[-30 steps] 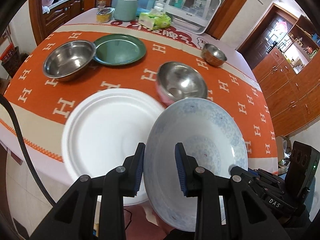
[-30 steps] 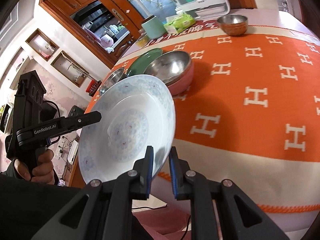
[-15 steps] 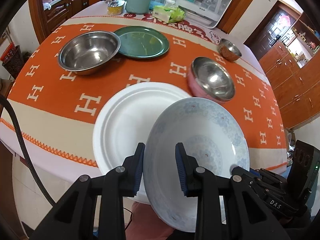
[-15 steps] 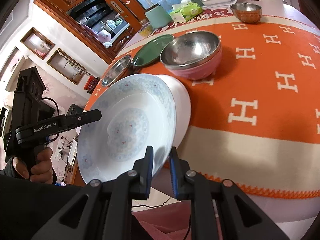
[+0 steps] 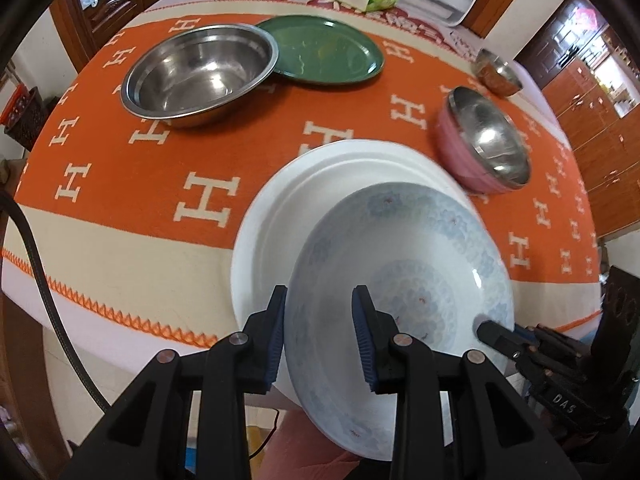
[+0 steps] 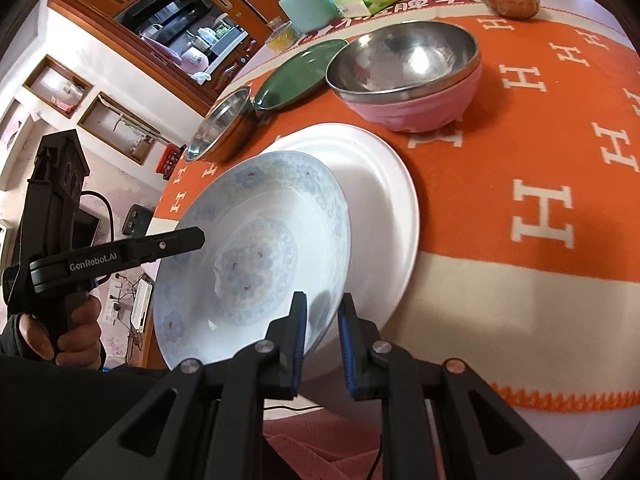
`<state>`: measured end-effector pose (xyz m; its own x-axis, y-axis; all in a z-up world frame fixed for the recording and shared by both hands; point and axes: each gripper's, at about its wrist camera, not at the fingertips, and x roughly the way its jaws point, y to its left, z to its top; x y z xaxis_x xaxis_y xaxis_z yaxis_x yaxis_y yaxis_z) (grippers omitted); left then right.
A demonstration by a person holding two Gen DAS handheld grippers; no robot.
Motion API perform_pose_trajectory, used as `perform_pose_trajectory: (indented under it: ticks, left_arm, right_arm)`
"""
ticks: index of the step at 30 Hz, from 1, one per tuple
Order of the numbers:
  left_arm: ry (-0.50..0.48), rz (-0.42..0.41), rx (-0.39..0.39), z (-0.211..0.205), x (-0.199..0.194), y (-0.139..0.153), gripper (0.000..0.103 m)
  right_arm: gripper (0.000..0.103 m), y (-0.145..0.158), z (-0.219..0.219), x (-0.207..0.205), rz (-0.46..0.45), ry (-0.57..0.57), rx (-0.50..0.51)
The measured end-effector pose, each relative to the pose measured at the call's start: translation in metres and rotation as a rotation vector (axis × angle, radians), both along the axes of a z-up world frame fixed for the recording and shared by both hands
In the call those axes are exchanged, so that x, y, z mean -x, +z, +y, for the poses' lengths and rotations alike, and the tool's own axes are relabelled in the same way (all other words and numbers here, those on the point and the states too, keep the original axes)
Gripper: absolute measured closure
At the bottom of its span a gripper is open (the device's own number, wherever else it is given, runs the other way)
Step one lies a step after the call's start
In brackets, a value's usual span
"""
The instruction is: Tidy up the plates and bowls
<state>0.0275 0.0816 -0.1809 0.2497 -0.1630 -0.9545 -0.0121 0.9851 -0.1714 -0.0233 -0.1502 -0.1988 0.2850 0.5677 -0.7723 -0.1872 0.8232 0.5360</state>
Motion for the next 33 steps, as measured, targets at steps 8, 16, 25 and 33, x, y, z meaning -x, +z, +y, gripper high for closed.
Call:
perform_pose_trajectory:
  ticks: [8,16,25,33]
  left_arm:
    - [-0.035,0.067,-0.008,0.006,-0.027,-0.021,0.073]
    - [-0.073,0.105,-0.016,0.004,-0.044,-0.034,0.072]
    - [-0.058,0.098,-0.007,-0.002,-0.043,-0.034,0.065]
    - [0.003,0.097,0.027,0.003,-0.036,-0.031,0.054]
  right_arm:
    - [0.087,-0.011,0.011,-0.024,0.017,-0.019,0.059]
    - [0.085,-0.01,0.024,-0.037,0.03,-0.006,0.148]
    - [0.081,-0.006,0.043,-0.036,-0.002,0.086,0.309]
    - [0.077,0.004,0.044,-0.038,-0.027,0.136,0.354]
